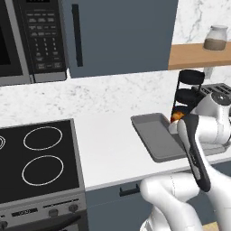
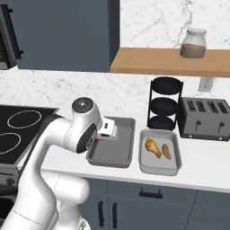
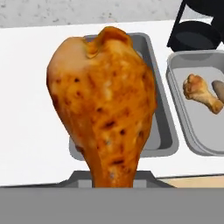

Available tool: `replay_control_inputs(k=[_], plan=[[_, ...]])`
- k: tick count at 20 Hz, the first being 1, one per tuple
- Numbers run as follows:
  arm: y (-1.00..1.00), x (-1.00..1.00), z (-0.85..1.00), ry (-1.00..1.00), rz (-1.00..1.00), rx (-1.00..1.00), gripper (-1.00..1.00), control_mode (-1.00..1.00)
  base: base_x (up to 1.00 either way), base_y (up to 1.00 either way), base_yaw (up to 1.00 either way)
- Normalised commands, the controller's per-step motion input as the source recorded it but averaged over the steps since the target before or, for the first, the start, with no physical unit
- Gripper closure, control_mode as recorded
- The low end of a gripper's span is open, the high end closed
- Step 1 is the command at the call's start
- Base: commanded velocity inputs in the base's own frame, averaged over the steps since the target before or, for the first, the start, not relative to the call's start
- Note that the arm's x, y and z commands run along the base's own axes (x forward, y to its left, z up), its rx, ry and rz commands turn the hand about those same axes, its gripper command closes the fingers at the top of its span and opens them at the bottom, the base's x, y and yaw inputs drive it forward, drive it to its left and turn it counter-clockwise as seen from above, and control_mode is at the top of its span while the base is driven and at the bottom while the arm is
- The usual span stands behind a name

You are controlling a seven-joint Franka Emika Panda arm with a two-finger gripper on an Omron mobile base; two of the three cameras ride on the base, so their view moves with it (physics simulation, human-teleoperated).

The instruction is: Place one sweet potato and one chicken drumstick in each tupperware on the nearby counter, to pack two identical lunches.

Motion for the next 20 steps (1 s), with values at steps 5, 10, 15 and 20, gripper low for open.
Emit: replay_control_inputs(k=[5,10,15,20], plan=[[-0.09,0.59,-0.69,0.17,0.03,0.07,1.00,-1.00,0.00,0.00,0.00],[0.07,0.76,-0.58,0.07,0.01,0.00,1.00,-1.00,0.00,0.00,0.00],[0.04,0.75,-0.50,0.00,0.00,0.00,1.00,-1.00,0.00,0.00,0.00],[0.00,0.55,-0.44,0.00,0.00,0.00,1.00,-1.00,0.00,0.00,0.00]])
